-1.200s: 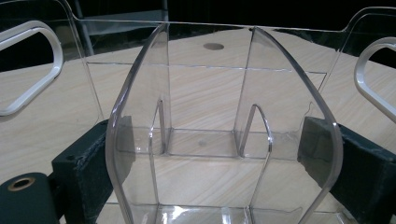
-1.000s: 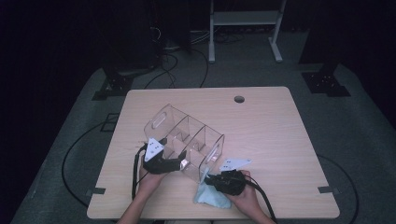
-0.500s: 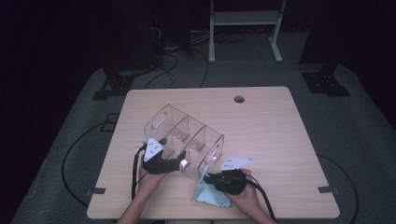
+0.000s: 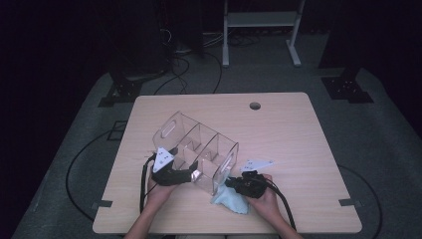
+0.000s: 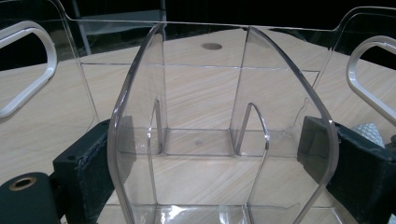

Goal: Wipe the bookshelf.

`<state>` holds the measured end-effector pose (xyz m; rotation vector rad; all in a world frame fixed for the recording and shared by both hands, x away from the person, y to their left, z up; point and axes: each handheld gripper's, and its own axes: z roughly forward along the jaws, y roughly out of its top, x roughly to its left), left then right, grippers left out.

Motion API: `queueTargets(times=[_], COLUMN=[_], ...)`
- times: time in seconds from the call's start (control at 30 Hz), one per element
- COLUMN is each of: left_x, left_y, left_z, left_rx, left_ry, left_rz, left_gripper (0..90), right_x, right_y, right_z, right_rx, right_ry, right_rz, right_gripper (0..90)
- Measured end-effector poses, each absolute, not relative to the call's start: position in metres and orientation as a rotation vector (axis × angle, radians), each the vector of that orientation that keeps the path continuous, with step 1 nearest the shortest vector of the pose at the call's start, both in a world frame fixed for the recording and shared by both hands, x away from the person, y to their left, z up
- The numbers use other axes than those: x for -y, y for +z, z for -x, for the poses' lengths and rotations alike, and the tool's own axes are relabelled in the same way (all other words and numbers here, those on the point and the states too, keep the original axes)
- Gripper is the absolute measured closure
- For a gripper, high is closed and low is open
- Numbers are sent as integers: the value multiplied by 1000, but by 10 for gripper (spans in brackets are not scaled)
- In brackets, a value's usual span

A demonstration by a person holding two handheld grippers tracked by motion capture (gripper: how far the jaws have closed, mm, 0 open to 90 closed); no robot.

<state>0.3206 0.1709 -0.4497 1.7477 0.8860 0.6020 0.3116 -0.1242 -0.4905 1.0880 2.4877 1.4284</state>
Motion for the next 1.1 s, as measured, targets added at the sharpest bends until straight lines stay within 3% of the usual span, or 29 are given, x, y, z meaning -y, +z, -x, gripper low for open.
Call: queueTargets(times=[0.17, 0.47, 1.1], left_x=[-171, -169, -169], left_y=[-449, -449, -450], left_z=[-320, -319, -319], left_rx=[-882, -864, -868], left_ry=[596, 588, 588], left_rz=[-1752, -1759, -1759], left_gripper=[76, 76, 75], right_x=[121, 148, 162], right_y=[-489, -493, -429], right_z=[-309, -341, -344], right_rx=[-2517, -2397, -2236], right_ry=[1389, 1359, 1514], right_rz=[-1041, -1197, -1119], right_gripper=[829, 829, 829])
